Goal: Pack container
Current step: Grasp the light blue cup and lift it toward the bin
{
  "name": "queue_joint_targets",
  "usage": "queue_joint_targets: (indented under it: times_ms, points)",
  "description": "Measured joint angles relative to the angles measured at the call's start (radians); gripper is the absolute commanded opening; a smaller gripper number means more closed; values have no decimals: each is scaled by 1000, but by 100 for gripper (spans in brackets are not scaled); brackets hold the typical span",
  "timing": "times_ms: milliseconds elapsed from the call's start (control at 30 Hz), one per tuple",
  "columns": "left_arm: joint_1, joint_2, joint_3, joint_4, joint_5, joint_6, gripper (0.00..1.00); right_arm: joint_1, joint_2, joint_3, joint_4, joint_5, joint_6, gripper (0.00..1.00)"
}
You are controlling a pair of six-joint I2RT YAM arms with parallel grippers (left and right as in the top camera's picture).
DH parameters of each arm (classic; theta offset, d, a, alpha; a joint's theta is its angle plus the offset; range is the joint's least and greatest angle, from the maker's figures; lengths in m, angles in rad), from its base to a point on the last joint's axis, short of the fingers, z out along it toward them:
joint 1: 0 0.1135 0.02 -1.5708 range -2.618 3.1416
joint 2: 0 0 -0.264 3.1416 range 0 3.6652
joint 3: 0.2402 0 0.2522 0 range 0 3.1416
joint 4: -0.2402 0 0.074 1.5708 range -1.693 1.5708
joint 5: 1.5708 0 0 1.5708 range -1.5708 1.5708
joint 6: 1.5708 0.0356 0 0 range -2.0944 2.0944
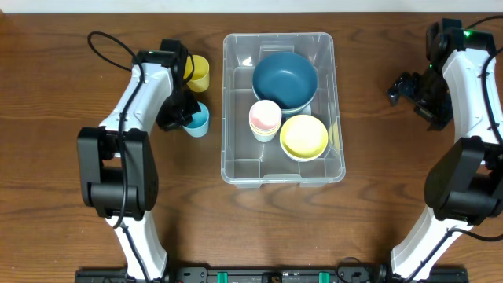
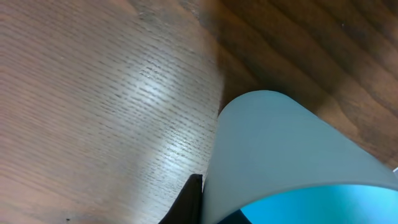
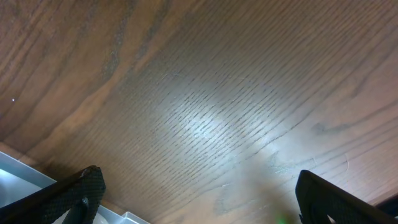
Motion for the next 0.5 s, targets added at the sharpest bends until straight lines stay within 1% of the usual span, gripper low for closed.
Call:
queue_joint_targets:
  times_ms: [233,300,400,500]
  points:
    - [61,-34,54,-113,-1,45,6,0,0,0,0,0,0,99]
    - [73,-82,76,-145,-1,48,6,0,0,0,0,0,0,99]
    - [76,-200,103,-170,2,54,6,0,0,0,0,0,0,99]
    - [39,-337,117,-173,25,60,6,0,0,0,0,0,0,99]
